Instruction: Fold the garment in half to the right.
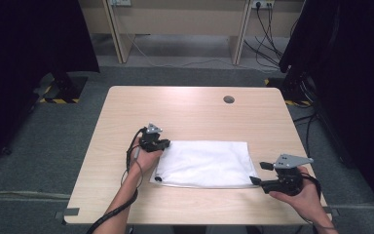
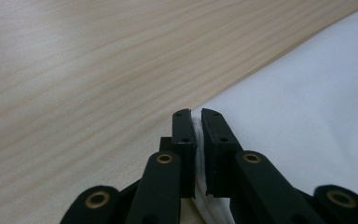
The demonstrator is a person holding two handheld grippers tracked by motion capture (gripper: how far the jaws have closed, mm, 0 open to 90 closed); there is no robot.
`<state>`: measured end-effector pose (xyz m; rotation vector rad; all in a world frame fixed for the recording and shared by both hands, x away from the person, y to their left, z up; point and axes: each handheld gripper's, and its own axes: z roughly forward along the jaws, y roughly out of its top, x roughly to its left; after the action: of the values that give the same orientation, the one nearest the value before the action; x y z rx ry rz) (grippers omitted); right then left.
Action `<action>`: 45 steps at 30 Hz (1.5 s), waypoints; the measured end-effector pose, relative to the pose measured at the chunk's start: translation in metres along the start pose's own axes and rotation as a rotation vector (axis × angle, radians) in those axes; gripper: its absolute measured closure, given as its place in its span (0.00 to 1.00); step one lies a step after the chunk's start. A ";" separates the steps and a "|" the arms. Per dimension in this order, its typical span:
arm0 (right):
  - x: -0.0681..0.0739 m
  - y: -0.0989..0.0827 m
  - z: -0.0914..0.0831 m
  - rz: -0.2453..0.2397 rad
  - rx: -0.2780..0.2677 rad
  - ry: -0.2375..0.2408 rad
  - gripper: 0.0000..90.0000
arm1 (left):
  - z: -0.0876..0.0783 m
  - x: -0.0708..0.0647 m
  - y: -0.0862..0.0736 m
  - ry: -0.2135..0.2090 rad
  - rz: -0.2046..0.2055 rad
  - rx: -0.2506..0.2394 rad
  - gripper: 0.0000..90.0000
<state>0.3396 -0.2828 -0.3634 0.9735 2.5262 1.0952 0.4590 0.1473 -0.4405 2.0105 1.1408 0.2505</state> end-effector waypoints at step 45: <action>0.154 0.133 0.197 -0.313 0.149 0.304 0.41 | -0.021 0.003 0.011 -0.021 0.027 0.035 0.95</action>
<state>0.3738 -0.0041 -0.3969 0.4402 2.9094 1.0357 0.4568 0.1580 -0.4188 2.0556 1.1126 0.2238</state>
